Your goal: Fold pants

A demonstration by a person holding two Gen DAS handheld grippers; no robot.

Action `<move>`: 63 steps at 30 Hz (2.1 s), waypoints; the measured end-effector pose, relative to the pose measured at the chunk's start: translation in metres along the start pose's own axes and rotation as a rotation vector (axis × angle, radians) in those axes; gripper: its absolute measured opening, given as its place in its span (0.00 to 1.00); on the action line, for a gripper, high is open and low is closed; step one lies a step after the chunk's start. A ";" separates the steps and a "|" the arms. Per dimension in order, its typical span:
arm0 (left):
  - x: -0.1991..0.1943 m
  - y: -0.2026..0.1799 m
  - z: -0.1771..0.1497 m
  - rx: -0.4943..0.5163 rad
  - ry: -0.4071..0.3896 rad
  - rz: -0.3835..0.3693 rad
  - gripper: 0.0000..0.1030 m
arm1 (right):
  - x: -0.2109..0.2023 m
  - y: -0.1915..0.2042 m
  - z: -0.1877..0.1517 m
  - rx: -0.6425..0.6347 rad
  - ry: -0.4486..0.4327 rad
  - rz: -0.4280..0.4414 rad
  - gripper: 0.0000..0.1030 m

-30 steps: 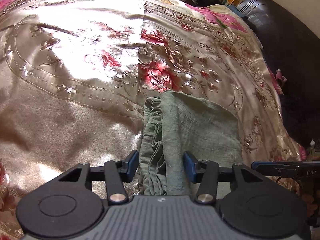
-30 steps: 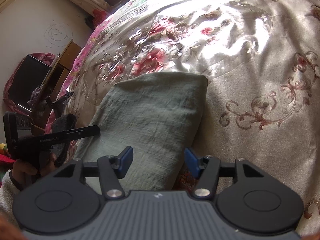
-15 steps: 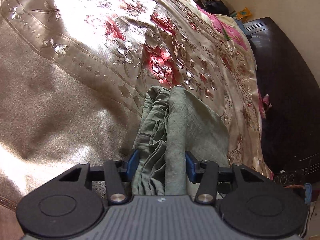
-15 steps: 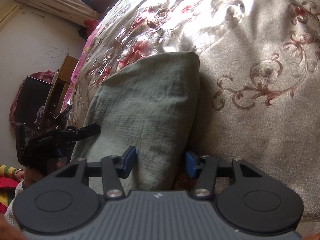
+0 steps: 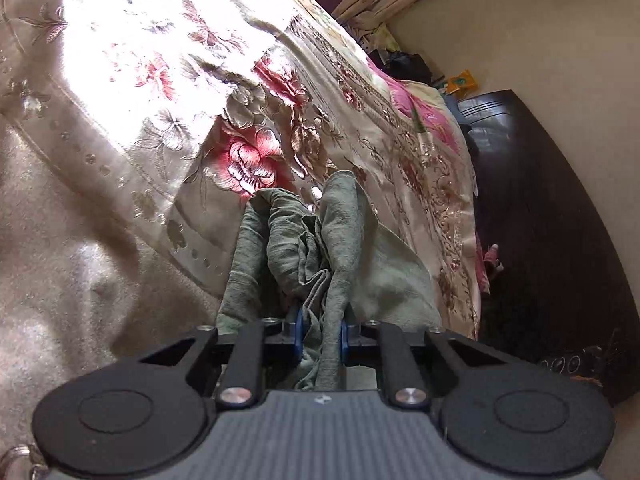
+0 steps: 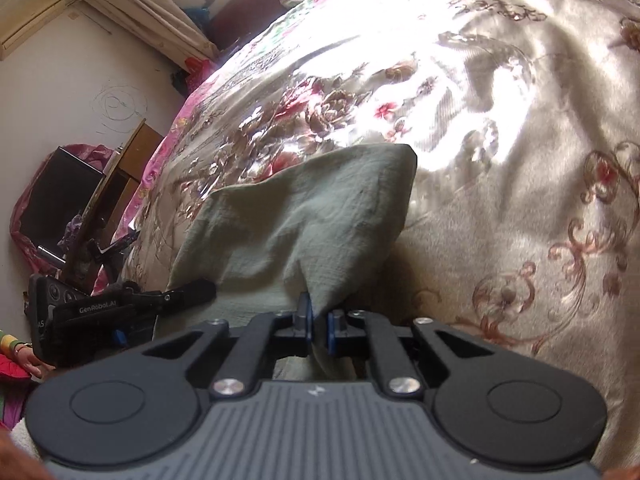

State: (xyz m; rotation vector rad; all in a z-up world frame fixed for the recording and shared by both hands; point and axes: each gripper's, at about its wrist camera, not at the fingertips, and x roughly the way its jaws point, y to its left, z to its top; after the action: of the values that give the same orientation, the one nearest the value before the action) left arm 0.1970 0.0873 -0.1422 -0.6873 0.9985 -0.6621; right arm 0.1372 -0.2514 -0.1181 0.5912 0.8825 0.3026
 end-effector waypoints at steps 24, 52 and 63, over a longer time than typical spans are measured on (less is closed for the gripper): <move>0.075 -0.033 0.059 0.227 -0.086 0.316 0.51 | 0.060 -0.022 0.084 -0.256 0.036 -0.287 0.44; 0.057 -0.076 0.008 0.434 0.007 0.500 0.55 | 0.037 0.026 0.031 -0.364 0.025 -0.361 0.51; 0.013 -0.089 -0.003 0.372 0.024 0.623 0.68 | -0.001 0.054 0.019 -0.334 -0.005 -0.438 0.71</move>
State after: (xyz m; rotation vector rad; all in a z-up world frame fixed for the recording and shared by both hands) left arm 0.1835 0.0223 -0.0813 -0.0257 1.0068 -0.2891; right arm 0.1517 -0.2150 -0.0757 0.0821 0.9076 0.0466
